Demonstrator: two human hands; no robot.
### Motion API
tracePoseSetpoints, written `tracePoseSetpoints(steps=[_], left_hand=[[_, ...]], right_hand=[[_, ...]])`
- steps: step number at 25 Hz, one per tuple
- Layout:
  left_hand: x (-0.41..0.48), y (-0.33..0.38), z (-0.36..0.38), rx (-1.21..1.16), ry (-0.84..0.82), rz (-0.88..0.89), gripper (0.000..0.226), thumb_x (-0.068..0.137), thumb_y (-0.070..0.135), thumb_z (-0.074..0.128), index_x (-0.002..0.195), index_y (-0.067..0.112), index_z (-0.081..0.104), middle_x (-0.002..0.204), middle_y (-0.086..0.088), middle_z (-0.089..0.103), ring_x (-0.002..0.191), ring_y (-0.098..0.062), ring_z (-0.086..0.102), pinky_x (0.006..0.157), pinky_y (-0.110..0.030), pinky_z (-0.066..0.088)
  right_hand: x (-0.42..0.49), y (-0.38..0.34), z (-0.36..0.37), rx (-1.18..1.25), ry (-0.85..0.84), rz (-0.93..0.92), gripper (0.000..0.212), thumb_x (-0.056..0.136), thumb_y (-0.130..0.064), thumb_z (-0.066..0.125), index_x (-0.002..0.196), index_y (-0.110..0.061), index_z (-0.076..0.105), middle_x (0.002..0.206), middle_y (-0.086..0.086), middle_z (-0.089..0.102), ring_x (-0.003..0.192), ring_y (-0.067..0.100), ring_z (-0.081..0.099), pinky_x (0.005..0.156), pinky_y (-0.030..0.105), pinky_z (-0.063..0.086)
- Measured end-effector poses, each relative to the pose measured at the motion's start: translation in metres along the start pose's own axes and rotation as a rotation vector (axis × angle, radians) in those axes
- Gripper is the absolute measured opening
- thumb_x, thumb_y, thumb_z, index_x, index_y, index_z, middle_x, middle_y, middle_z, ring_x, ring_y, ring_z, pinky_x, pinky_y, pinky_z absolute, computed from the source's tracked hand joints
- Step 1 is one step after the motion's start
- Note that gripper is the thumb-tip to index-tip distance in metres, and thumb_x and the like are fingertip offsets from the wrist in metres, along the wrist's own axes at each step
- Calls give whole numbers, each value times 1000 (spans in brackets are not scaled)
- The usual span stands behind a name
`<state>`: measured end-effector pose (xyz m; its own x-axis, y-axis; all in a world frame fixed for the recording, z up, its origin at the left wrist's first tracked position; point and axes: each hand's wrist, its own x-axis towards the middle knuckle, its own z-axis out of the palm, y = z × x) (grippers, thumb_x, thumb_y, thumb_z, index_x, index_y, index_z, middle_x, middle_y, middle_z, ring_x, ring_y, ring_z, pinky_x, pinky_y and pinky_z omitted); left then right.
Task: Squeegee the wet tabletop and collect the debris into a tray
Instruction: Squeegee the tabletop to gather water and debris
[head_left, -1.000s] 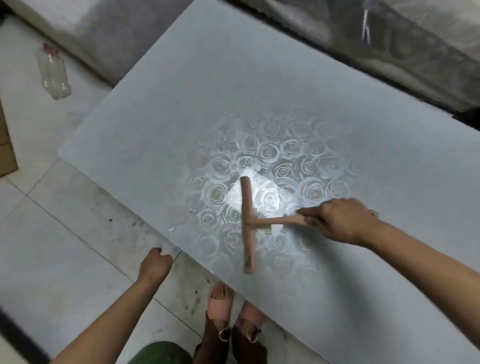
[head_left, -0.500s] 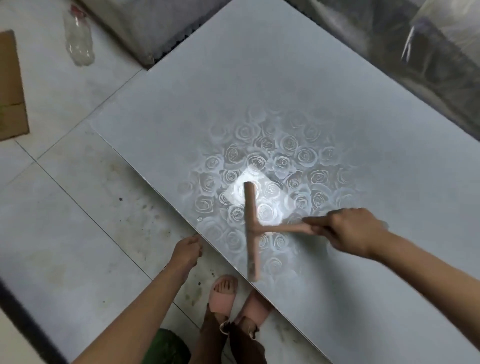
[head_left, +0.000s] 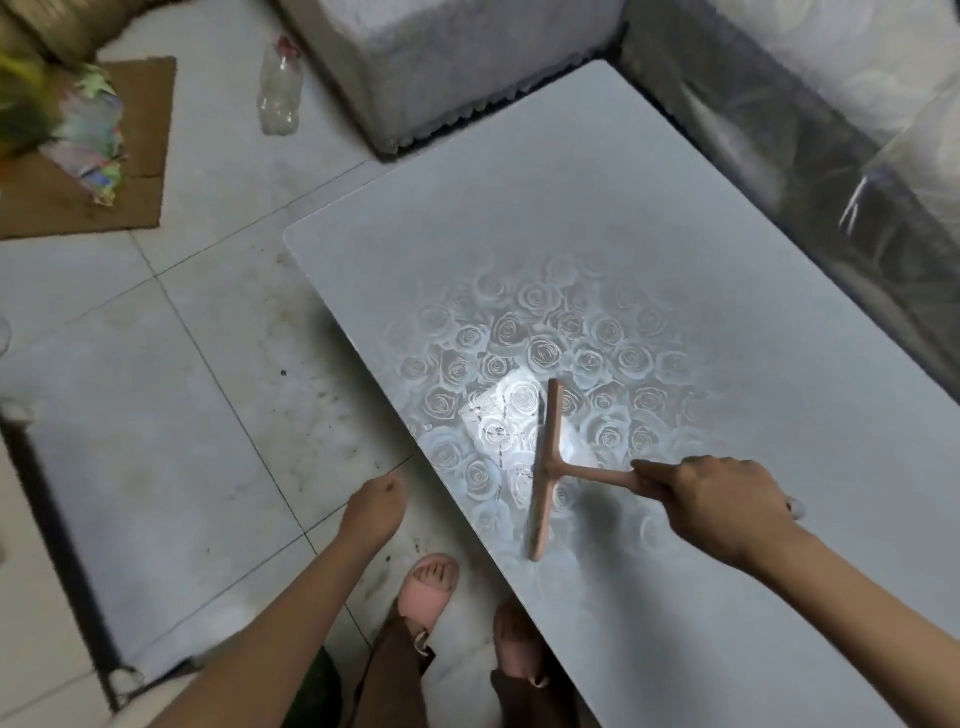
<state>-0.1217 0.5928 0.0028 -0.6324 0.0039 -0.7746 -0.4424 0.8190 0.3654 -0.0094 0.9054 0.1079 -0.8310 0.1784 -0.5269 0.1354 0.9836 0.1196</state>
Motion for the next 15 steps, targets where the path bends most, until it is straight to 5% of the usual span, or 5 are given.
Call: tracePoseSetpoints(steps=[2,5,8,11,15], left_hand=[[-23,-1,0,2,40,-9,33,102,23,31,85,17,59,91,-12,60,99,-25,50,84,-30,35],[-65,-11,-5,-48,74,-35,50,103,34,24,119,5,61,131,-19,56,124,-32,49,103,-33,34],[-108,-50,-21,-114,102,-25,41,101,25,29,124,9,59,138,-12,53,126,-29,47,106,-30,36],[-141,-99,-40,-197,165,-84,50,99,21,35,148,20,33,148,-6,42,135,-24,40,107,-26,32],[-181,-182,-66,-339,273,-217,51,98,25,39,148,20,32,149,-5,40,135,-23,39,110,-27,31]], right_hand=[[-16,-15,-19,-32,61,-52,26,96,-37,35,120,-40,46,86,-6,61,85,21,63,60,31,35],[-33,-46,-61,-86,67,-173,21,98,-40,34,110,-31,48,78,-4,55,81,21,62,57,31,32],[-49,-94,-104,-202,33,-342,21,98,-37,37,116,-30,46,83,-6,55,81,21,58,58,30,29],[-64,-150,-128,-295,47,-494,25,97,-29,39,121,-32,47,80,-7,52,76,21,56,53,28,26],[-80,-235,-141,-386,153,-685,32,96,-26,40,127,-35,46,98,-6,63,90,20,63,60,28,32]])
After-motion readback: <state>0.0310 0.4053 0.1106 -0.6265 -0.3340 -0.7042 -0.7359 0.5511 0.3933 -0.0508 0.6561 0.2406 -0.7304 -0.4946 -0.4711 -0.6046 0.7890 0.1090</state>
